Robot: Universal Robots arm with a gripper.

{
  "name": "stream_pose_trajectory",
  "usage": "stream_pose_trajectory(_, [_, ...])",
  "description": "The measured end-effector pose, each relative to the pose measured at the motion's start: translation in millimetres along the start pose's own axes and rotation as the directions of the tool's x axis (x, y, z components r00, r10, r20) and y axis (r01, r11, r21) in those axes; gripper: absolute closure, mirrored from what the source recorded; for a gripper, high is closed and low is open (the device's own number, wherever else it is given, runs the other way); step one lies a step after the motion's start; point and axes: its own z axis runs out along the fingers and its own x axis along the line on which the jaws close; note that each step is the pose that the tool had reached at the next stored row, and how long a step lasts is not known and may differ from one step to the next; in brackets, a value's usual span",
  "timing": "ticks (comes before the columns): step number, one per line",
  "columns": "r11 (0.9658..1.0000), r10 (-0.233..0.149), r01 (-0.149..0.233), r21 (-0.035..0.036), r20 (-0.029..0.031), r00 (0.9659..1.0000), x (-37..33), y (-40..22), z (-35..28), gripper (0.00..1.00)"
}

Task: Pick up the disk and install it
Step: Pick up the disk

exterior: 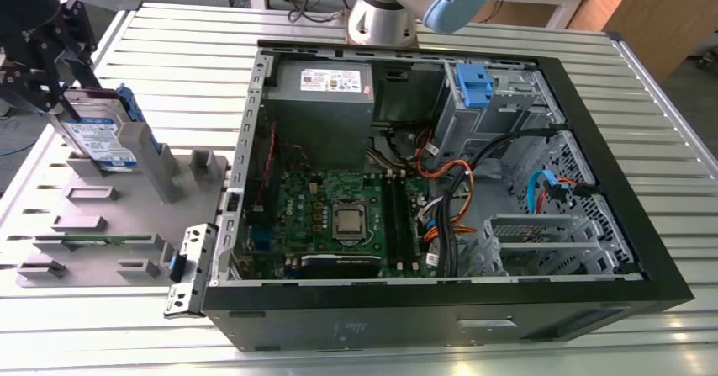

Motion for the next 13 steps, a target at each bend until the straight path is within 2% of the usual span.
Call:
stream_pose_trajectory(4, [1.0000,-0.001,0.001,0.0017,0.0002,1.0000,0.4,0.9,6.9,0.41])
stream_pose_trajectory(13, [1.0000,-0.001,0.001,0.0020,0.0003,1.0000,-2.6,1.5,8.4,0.41])
